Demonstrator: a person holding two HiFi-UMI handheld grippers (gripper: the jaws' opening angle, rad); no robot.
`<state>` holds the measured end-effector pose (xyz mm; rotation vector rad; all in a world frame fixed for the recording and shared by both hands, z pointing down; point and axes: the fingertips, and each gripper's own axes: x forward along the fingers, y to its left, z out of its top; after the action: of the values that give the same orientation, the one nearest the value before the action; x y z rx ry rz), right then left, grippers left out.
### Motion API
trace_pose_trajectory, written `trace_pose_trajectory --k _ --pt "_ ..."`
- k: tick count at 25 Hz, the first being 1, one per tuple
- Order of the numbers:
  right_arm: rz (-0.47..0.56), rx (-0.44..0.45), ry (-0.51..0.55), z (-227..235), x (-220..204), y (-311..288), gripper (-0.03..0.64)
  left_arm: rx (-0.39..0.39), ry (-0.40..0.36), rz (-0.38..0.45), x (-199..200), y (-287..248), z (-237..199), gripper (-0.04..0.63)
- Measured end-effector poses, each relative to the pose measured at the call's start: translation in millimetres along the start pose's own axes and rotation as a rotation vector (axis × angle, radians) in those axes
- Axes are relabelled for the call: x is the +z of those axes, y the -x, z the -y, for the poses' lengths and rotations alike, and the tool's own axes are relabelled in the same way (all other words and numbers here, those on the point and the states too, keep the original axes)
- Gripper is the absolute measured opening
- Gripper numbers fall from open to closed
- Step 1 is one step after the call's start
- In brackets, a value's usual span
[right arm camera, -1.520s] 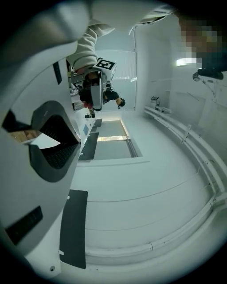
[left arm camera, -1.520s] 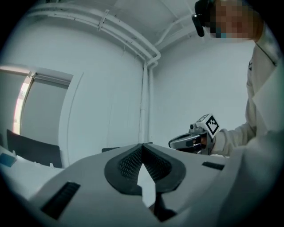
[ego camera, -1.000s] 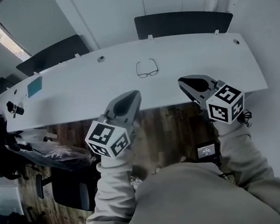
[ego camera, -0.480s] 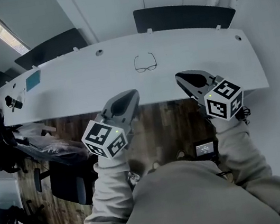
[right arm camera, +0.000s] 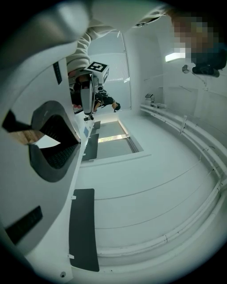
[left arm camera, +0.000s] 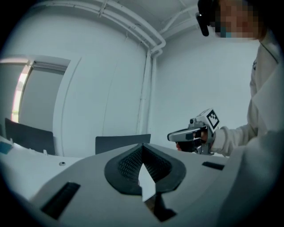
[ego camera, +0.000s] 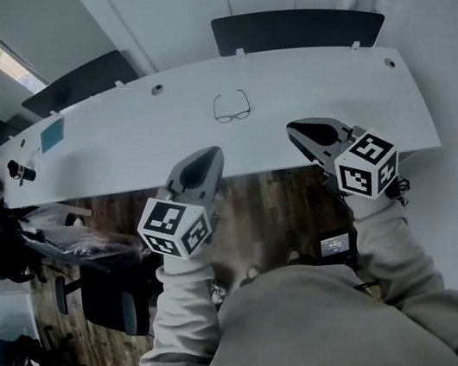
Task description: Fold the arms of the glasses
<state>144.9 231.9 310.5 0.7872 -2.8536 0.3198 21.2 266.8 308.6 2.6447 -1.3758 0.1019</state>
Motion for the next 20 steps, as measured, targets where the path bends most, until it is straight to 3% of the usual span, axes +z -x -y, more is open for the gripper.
trace_pose_trajectory --k 8,20 --pt "0.009 0.044 -0.025 32 -11 16 0.018 -0.022 0.051 0.023 -2 -32 18 -0.002" --pt "0.017 0.076 -0.110 68 -35 25 0.018 0.005 0.025 -0.043 -18 -50 27 -0.002"
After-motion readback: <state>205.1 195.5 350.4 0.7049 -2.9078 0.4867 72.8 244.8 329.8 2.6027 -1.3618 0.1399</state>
